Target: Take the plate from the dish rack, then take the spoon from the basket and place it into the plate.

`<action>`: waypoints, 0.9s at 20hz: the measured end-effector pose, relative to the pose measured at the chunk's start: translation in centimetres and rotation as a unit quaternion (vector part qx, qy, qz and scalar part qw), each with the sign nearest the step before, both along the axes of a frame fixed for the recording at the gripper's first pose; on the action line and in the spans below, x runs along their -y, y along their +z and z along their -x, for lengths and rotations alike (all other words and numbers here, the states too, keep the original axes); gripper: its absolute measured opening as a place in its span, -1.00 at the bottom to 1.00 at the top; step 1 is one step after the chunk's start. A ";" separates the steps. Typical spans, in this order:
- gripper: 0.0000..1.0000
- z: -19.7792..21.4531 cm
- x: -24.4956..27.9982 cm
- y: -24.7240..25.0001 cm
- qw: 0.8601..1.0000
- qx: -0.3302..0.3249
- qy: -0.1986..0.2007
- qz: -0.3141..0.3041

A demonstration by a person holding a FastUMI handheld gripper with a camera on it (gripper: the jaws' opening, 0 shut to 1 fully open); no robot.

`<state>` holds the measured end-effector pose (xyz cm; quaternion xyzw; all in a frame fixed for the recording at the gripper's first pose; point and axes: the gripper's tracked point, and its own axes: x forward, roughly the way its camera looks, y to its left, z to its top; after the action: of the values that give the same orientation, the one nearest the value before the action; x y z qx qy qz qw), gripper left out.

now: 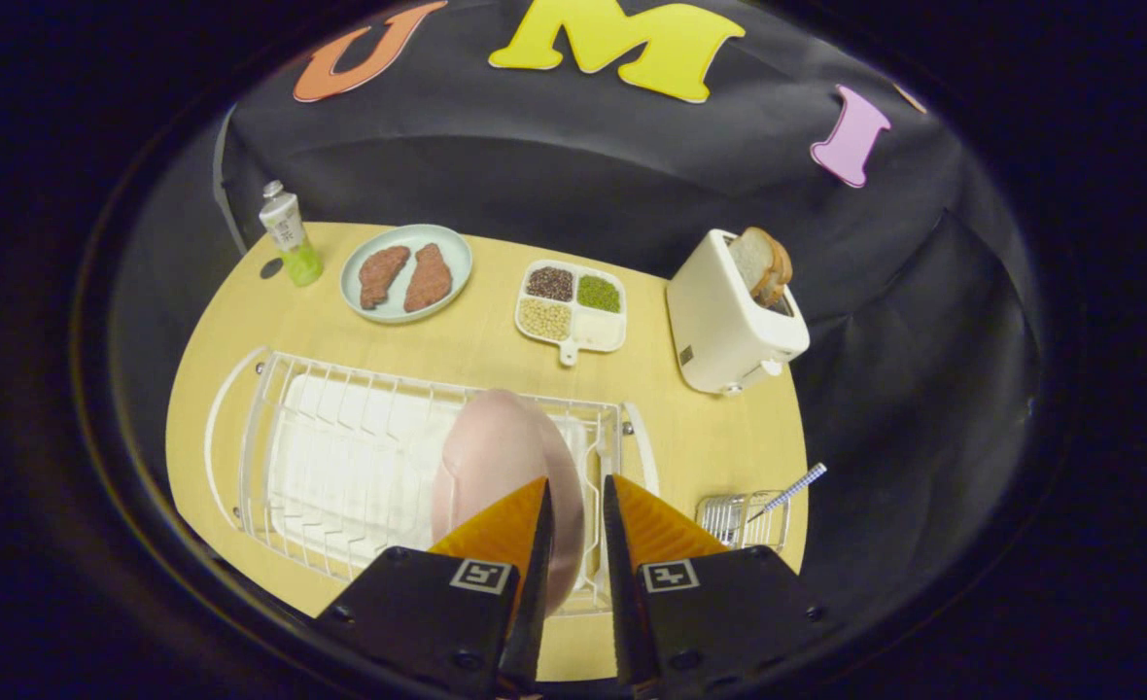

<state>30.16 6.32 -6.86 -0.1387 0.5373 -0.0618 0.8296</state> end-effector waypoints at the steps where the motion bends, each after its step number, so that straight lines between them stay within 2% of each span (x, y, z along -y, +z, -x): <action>1: -0.30 0.2 -0.5 -0.7 1.000 -0.013 0.004 -0.012; 4: -0.30 1.2 0.0 -2.4 0.998 -0.054 0.002 -0.016; 8: -0.49 1.4 -0.9 -1.6 0.999 -0.034 0.008 0.015; 14: -0.51 2.5 -3.6 -0.2 0.992 0.022 0.001 0.126; 18: -0.51 3.2 -4.7 -0.3 0.987 0.048 -0.026 0.150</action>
<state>26.99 11.01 -7.13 -0.2441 0.4850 -0.1697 0.8225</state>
